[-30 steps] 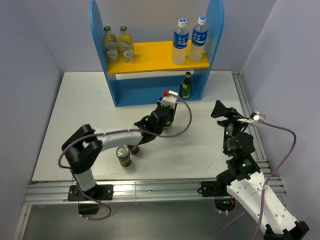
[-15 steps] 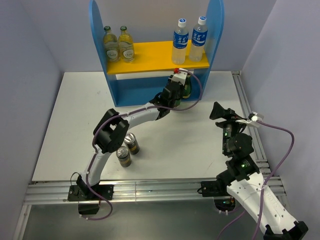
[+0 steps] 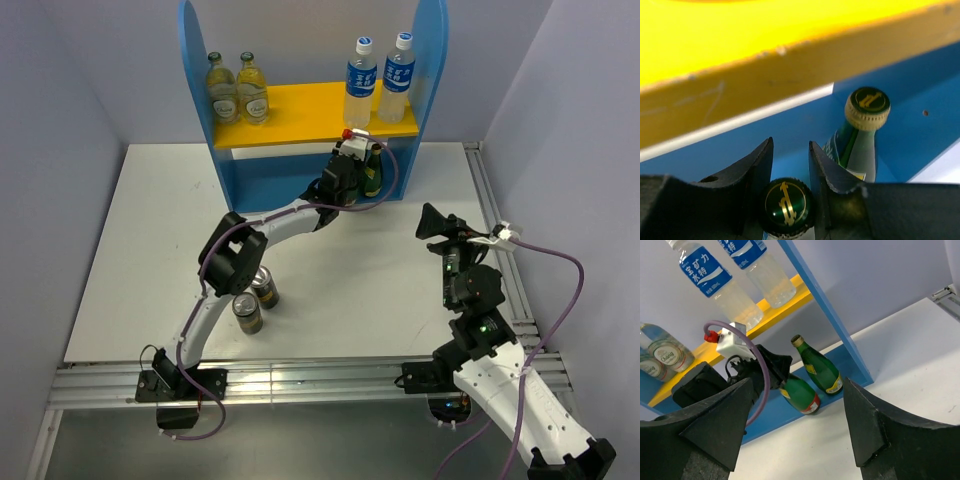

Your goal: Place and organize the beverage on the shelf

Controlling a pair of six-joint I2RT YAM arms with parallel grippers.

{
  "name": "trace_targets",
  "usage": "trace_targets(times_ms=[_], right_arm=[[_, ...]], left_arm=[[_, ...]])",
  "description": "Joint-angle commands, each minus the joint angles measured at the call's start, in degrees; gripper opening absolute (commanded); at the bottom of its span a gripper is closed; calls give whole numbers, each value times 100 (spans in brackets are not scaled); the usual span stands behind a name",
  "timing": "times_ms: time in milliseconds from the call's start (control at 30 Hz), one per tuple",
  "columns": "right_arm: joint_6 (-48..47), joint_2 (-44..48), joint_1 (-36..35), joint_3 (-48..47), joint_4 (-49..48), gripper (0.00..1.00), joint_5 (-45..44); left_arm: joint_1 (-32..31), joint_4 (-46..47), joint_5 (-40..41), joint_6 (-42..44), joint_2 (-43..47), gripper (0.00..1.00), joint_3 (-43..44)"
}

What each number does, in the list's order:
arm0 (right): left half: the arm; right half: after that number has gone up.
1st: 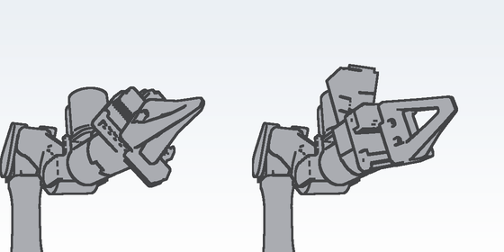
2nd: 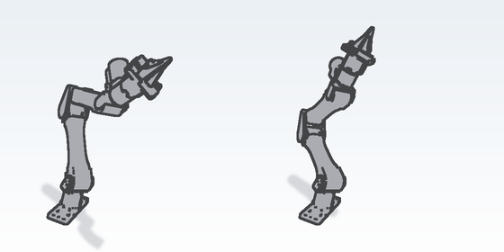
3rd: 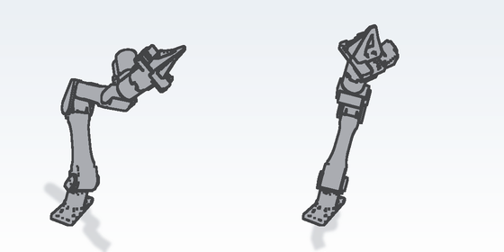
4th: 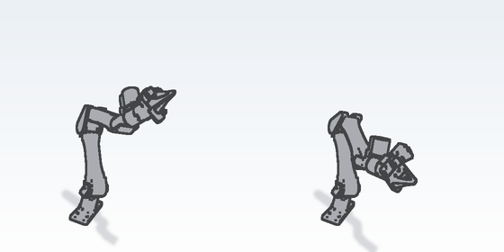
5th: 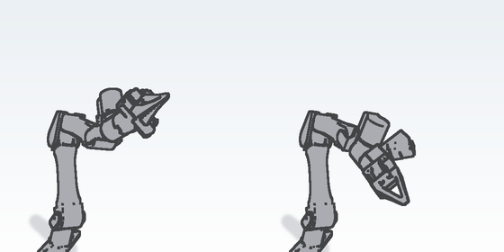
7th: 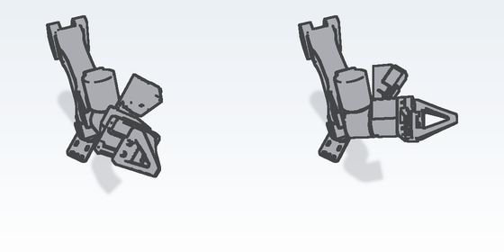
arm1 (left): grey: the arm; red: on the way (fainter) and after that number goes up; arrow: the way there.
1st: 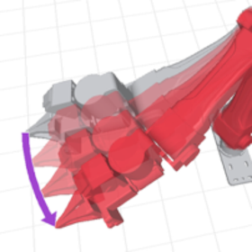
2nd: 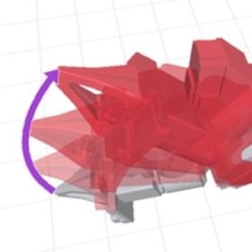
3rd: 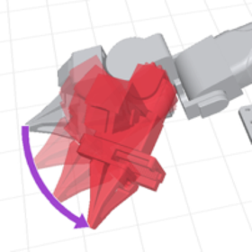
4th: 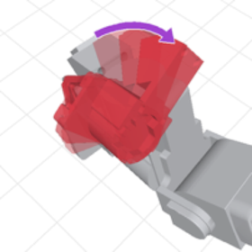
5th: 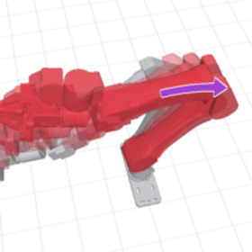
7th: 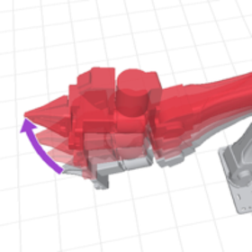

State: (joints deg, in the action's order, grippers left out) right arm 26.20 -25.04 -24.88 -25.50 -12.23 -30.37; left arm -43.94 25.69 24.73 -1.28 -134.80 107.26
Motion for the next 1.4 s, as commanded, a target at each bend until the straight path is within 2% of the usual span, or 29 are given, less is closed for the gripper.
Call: trace_targets(times_ms=[0, 300, 500, 600, 667, 700, 733, 833, 1133, 1367], right_arm=[[79, -63, -34, 62, -253, 79, 84], [105, -98, -34, 124, -324, 74, 207], [114, -133, -34, 150, -342, 72, 225], [105, -142, -34, 168, -385, 72, 251], [105, -150, -34, 185, -403, 72, 268], [114, -159, -34, 185, -412, 72, 268], [105, -168, -34, 194, -421, 72, 295], [105, -212, -34, 229, -482, 73, 339], [79, -221, -43, 264, -517, 74, 348], [61, -186, -52, 300, -517, 74, 365]], left_arm=[[123, 1201, -214, -197, 60, 0, 541], [114, 2017, 31, -39, -169, 0, 445], [123, 1966, -82, -21, -371, 0, 664], [123, 2264, -83, -22, -345, 3, 455], [114, 2474, -74, 13, -319, 24, 305], [114, 2502, -56, 22, -310, 40, 278], [114, 2519, -47, 48, -301, 69, 260], [88, 2695, 110, 66, -231, 97, 111], [-149, 2512, 541, 707, 533, 99, -618], [-448, 2072, 954, 778, 1981, 99, -2057]])
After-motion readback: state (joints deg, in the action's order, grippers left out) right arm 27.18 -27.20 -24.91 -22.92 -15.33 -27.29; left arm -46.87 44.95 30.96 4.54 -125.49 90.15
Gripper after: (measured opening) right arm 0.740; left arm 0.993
